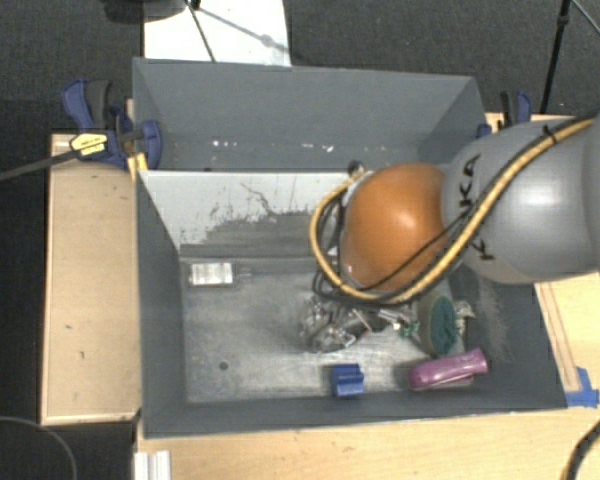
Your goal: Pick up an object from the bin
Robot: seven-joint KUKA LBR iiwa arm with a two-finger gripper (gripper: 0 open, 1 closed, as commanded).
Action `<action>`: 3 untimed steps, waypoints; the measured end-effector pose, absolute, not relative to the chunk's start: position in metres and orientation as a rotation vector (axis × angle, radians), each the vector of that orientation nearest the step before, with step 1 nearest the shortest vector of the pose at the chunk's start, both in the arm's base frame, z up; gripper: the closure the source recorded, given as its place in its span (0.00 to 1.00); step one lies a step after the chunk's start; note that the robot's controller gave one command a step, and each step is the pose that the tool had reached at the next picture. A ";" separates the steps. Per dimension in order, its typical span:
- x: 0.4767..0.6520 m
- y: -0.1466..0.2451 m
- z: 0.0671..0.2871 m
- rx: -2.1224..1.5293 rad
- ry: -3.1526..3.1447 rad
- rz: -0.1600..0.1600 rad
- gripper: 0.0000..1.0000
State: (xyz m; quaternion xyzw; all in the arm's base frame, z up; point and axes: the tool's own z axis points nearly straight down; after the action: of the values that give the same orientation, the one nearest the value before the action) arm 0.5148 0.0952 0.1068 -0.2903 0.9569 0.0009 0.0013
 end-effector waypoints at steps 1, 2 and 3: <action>0.515 0.095 0.107 -0.908 3.006 0.002 0.00; 0.559 0.025 0.075 -1.091 2.939 -0.003 0.00; 0.505 0.005 0.075 -1.149 2.884 -0.010 0.00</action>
Offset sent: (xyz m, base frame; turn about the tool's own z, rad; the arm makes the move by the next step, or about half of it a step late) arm 0.0000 0.0000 0.0000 0.0000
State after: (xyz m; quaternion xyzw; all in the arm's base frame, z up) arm 0.5053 0.0047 0.0753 -0.3701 0.9288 -0.0032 0.0183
